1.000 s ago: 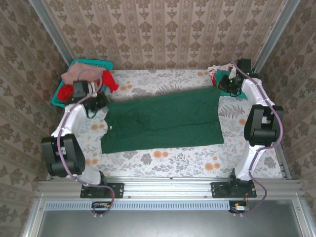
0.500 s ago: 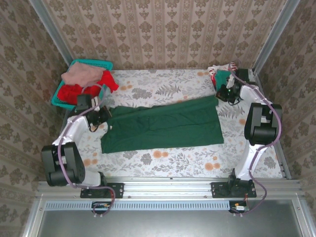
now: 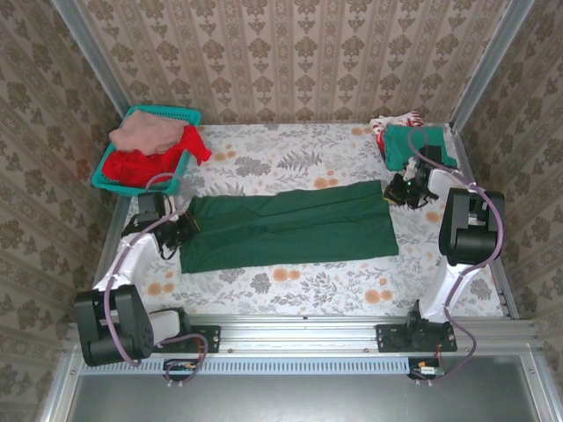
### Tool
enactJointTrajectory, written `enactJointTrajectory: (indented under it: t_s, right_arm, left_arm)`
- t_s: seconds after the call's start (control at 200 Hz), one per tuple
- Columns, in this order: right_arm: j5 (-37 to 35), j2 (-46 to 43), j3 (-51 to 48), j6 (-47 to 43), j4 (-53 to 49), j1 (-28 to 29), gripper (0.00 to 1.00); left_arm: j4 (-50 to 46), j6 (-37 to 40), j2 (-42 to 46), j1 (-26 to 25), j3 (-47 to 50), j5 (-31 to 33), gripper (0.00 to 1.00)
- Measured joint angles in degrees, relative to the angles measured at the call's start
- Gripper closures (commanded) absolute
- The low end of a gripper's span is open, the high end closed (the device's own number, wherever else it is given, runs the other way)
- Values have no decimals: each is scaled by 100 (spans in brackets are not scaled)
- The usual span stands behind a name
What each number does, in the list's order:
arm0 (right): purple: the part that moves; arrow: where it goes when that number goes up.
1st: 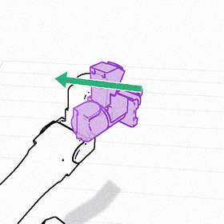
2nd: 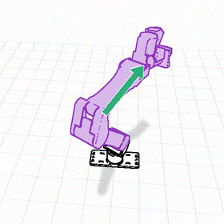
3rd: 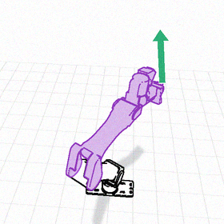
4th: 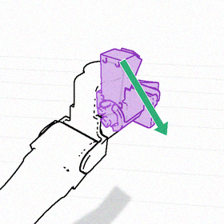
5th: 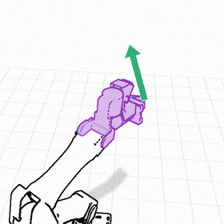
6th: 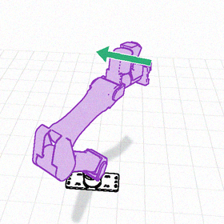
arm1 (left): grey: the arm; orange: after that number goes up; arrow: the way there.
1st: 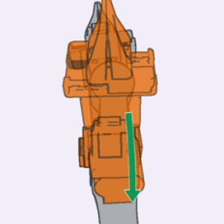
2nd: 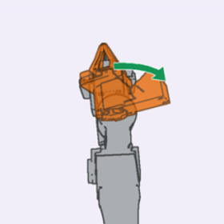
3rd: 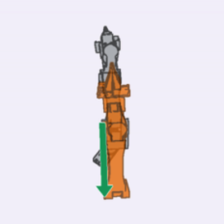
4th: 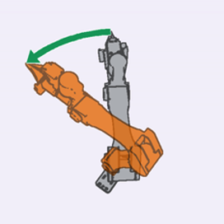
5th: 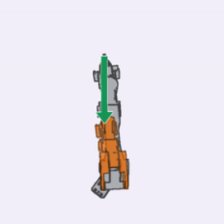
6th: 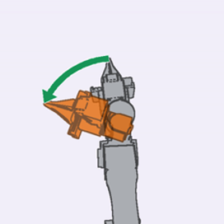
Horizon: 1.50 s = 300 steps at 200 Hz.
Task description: Fold and stack the t-shirts
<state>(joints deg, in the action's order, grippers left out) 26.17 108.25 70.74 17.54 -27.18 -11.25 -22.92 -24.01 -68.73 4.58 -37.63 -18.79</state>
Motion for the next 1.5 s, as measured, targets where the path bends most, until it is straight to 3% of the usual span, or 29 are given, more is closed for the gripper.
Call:
enactJointTrajectory:
  t_s: [0.3, 0.54, 0.65, 1.055, 1.3, 1.5]
  right_arm:
    - [7, 13, 310, 98, -72, 2, 100]
    - [125, 409, 2057, 271, 0, 4, 100]
    - [243, 492, 2256, 269, 212, 4, 99]
    - [396, 588, 1019, 345, 660, 0, 96]
    - [396, 323, 435, 284, 605, -2, 94]
    - [396, 203, 37, 258, 645, -15, 93]
  left_arm:
    - [55, -44, -317, -4, -107, 42, 100]
    - [20, -17, -1869, -44, -2638, -70, 100]
    - [216, 4, -1961, -44, -3018, -127, 100]
    - [640, 24, -1325, -33, -1001, -188, 100]
    - [601, 24, -409, 50, -485, -87, 100]
    - [603, 26, -341, 33, -138, -57, 100]
